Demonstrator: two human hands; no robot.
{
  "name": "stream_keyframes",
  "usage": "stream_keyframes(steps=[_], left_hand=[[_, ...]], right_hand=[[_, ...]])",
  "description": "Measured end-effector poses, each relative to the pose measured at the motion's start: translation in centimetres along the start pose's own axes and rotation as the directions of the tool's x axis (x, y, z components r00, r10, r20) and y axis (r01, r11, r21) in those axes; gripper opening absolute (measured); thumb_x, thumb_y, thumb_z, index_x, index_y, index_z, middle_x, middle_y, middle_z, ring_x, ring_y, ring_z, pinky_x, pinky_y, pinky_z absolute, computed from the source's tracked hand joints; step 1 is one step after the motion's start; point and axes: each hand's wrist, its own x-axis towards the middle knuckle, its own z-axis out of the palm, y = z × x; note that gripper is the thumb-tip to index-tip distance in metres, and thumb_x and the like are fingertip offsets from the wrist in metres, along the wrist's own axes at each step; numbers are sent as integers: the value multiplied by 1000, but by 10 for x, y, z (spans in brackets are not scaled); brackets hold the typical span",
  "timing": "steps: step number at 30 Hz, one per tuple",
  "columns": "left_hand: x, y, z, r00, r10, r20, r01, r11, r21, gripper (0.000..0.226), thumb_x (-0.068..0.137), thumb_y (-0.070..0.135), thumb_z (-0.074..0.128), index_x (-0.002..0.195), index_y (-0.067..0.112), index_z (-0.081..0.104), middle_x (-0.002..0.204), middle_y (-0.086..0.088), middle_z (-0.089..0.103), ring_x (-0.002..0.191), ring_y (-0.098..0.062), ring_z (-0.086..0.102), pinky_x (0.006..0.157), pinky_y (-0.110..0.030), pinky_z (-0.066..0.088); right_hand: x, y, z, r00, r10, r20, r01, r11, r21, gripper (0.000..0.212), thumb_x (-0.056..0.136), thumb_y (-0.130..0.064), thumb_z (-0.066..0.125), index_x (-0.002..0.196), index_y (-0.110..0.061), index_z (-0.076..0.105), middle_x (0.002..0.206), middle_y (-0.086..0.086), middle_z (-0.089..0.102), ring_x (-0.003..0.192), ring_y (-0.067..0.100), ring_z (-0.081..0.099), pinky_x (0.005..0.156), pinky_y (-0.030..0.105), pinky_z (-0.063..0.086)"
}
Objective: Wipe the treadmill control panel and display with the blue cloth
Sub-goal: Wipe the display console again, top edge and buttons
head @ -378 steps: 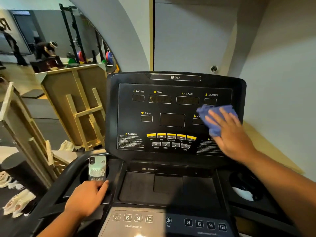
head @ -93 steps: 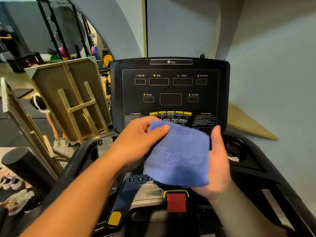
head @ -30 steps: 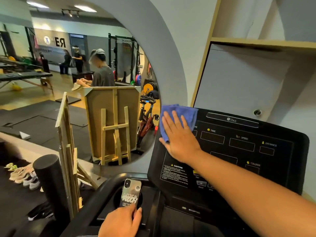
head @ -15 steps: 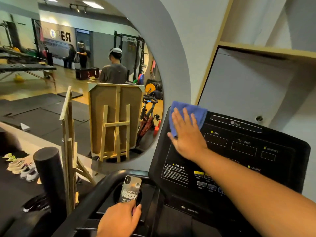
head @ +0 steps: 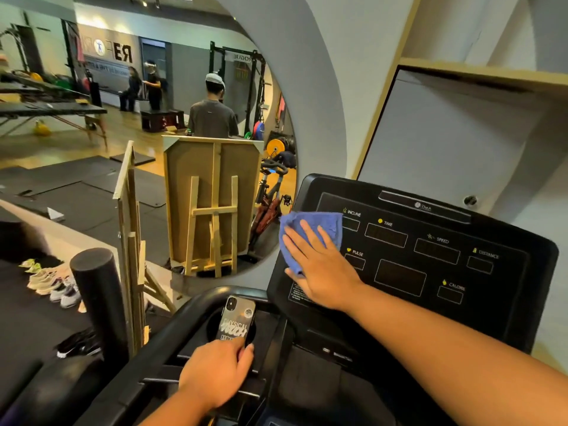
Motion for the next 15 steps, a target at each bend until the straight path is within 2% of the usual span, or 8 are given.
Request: stream_keyframes(steps=[1,4,6,9,15], left_hand=[[0,0,1,1000,4,7,-4,1000,12,54,94,64,24,93,24,60,84,1,71,82,-21,68,75,-39,52],[1,-3,3,1000,11,17,-12,999,38,55,94,63,23,94,24,61,88,-2,73,86,-23,70,75,-40,52],[1,-3,3,1000,7,30,-9,999,43,56,94,64,22,95,25,62,88,-2,73,85,-22,70,75,-40,53],[0,-3,4,1000,-1,28,0,999,46,56,94,64,21,92,25,61,86,-1,73,83,-21,69,73,-40,53],[1,-1,5,1000,-22,23,20,999,48,51,99,60,29,85,21,58,78,1,69,76,-22,66,71,-38,52]], right_hand=[[-3,-7,3,999,-25,20,25,1000,10,69,104,-53,31,160,-16,17,168,2,10,155,26,-4,124,45,-6],[-42,-16,23,961,-242,136,240,970,34,68,104,-53,34,160,-18,18,168,-1,11,155,23,-5,123,43,-6],[-78,-9,32,931,-311,190,304,950,66,66,105,-53,33,160,-21,15,168,-3,9,155,19,-7,123,41,-7],[-125,15,29,926,-302,226,280,952,122,64,106,-53,31,161,-25,13,168,-5,7,154,13,-9,123,37,-6],[-185,49,22,909,-264,322,250,964,85,64,105,-56,29,160,-28,14,168,-11,12,155,14,2,122,38,1]])
